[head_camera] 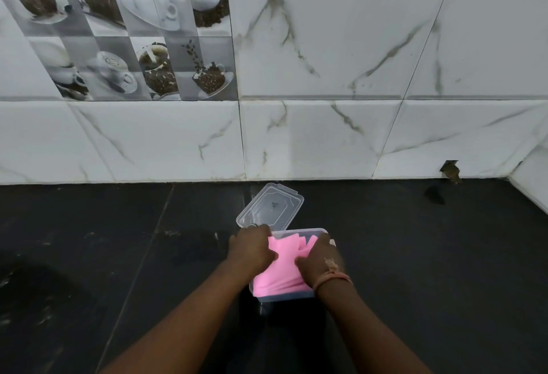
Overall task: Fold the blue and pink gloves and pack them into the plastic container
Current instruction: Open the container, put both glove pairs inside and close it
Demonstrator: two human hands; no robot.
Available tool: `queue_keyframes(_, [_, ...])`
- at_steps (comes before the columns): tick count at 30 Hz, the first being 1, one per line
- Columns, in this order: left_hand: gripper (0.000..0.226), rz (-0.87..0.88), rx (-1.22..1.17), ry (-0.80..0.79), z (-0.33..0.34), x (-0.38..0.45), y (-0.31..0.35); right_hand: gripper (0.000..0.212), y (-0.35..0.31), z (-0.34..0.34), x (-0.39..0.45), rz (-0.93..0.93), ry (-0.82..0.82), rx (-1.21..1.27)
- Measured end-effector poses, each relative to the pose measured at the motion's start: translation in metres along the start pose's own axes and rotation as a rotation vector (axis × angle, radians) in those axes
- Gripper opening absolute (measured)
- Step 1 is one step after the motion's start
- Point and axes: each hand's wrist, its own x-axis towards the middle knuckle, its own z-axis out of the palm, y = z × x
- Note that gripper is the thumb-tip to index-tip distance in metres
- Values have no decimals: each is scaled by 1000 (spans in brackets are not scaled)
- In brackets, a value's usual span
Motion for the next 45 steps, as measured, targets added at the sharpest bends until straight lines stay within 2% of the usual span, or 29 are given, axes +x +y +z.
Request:
queue_keyframes(3, [41, 72, 47, 25, 13, -2, -6, 54, 3, 7, 1, -139, 29, -91])
queue_keyframes(7, [28, 90, -125, 191, 30, -8, -12, 25, 15, 14, -6, -226, 142, 116])
queue_keyframes(9, [27, 97, -168, 258, 32, -9, -10, 18, 20, 14, -7, -257, 214, 190])
queue_keyframes(12, [32, 81, -149, 275, 25, -6, -3, 17, 25, 12, 2, -224, 286, 217])
queue_keyframes(15, [42, 62, 12, 253, 18, -7, 6, 26, 21, 13, 10, -142, 228, 57])
queue_keyframes(18, [41, 135, 71, 337, 15, -20, 10, 35, 18, 18, 12, -141, 185, -45])
queue_keyframes(20, [30, 185, 84, 256, 11, -25, 5, 36, 19, 19, 16, -138, 178, -68])
queue_keyframes(23, [24, 177, 40, -47, -1, -23, -1, 39, 19, 20, 18, -123, 153, -94])
queue_keyframes(25, [23, 203, 49, -137, -9, -17, 3, 39, 18, 20, 19, -126, 133, -128])
queue_keyframes(31, [36, 350, 367, -121, -7, -4, 17, 40, 8, 15, 25, -98, 6, -265])
queue_keyframes(34, [45, 377, 436, -123, 0, -1, 17, 39, 2, 6, 26, -65, -64, -299])
queue_keyframes(36, [51, 381, 463, -117, 4, 1, 19, 40, -4, -5, 25, -61, -53, -365])
queue_keyframes(37, [54, 378, 458, -121, 2, 2, 20, 41, -8, -11, 23, -117, -8, -463])
queue_keyframes(39, [58, 357, 386, -135, -7, 7, 22, 43, -17, -23, 22, -385, 81, -673])
queue_keyframes(40, [58, 347, 346, -143, -13, 10, 23, 45, -22, -27, 22, -544, 43, -711])
queue_keyframes(41, [59, 342, 333, -156, -19, 13, 22, 50, -26, -32, 24, -640, -70, -712])
queue_keyframes(43, [70, 345, 408, -210, -26, 14, 20, 67, -31, -38, 30, -634, -324, -709])
queue_keyframes(45, [82, 340, 501, -278, -25, 12, 16, 84, -27, -34, 35, -571, -447, -759])
